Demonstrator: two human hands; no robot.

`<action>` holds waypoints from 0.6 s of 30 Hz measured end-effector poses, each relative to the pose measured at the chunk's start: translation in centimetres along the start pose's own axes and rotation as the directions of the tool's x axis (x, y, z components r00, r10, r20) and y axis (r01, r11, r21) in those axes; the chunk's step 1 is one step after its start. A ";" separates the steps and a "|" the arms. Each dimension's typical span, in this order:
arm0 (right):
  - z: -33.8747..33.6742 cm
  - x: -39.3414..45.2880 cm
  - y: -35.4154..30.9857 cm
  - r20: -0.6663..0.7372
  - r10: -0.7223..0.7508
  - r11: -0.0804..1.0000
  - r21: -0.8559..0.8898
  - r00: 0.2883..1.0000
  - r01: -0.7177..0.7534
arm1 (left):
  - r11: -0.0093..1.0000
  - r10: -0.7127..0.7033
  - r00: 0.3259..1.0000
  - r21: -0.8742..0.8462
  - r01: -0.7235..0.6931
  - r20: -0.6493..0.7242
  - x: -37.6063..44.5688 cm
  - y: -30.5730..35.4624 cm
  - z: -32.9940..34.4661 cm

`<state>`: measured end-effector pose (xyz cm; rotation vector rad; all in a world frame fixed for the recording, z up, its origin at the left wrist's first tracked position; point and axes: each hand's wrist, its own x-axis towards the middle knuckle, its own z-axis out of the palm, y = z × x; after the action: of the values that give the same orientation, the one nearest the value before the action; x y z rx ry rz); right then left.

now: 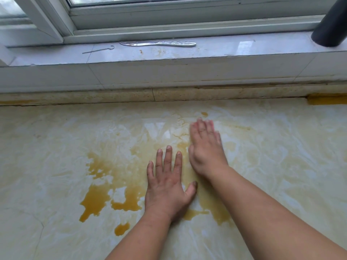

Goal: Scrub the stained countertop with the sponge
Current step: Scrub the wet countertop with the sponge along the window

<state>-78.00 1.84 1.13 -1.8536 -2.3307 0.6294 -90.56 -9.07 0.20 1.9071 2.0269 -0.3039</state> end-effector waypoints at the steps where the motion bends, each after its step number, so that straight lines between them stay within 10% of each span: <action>1: 0.1 0.3 -0.4 0.015 -0.044 0.999 -0.015 0.999 0.044 | 1.000 -0.001 1.000 0.000 0.001 0.000 0.0 0.0 -0.1; 13: -3.7 2.3 8.7 -0.175 0.363 0.932 0.064 0.915 -0.358 | 1.000 0.021 1.000 -0.003 -0.021 -0.008 -0.1 0.0 -0.3; 18: -2.7 5.9 3.8 -0.068 0.168 0.986 0.015 0.983 -0.167 | 1.000 0.017 1.000 -0.022 -0.018 -0.024 -0.1 -0.1 -0.2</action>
<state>-75.22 8.79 1.11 -2.0479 -2.1416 0.5818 -90.64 -9.07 0.36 1.9229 2.0188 -0.2552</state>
